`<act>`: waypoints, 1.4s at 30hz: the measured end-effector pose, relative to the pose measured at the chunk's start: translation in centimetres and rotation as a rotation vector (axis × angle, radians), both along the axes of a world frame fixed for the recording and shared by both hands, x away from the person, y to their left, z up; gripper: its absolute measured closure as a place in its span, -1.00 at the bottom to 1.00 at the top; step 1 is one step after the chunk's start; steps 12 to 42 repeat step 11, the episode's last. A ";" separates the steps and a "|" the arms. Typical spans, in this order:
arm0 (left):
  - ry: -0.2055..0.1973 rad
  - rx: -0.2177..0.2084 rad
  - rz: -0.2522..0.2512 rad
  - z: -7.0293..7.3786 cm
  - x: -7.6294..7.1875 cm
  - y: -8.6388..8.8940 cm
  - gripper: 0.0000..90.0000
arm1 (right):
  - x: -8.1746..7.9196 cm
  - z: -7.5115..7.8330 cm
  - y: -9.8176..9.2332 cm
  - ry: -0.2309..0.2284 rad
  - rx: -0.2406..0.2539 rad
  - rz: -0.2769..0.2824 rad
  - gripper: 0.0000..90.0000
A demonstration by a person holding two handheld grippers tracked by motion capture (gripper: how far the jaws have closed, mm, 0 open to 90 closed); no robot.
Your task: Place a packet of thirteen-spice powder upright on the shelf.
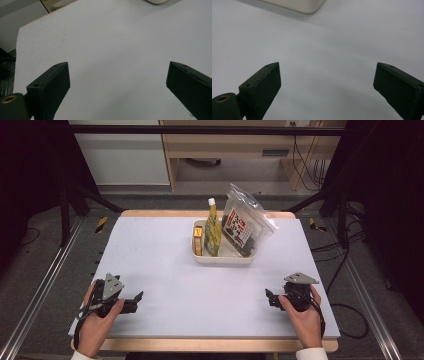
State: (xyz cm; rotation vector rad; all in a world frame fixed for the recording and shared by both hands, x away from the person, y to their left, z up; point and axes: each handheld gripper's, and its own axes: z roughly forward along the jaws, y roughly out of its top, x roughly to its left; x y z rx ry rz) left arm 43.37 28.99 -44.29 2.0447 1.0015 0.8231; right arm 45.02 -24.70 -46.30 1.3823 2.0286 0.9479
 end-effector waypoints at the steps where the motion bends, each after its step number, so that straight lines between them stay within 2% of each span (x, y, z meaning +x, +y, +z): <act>1: 0.002 0.001 0.002 0.0 0.0 0.0 -0.90 | -0.1 -0.1 -0.1 0.012 -0.005 -0.007 -0.82; 3: 0.005 -0.004 0.003 0.0 0.0 0.1 -0.90 | -0.3 -0.2 -0.2 0.006 -0.032 -0.019 -0.80; 11: 0.031 -0.016 0.020 0.0 0.1 0.3 -0.90 | -0.4 -0.6 -0.9 -0.027 -0.063 -0.077 -0.75; 42: 0.031 -0.016 0.020 0.0 0.1 0.3 -0.90 | -0.4 -0.6 -0.9 -0.027 -0.063 -0.077 -0.75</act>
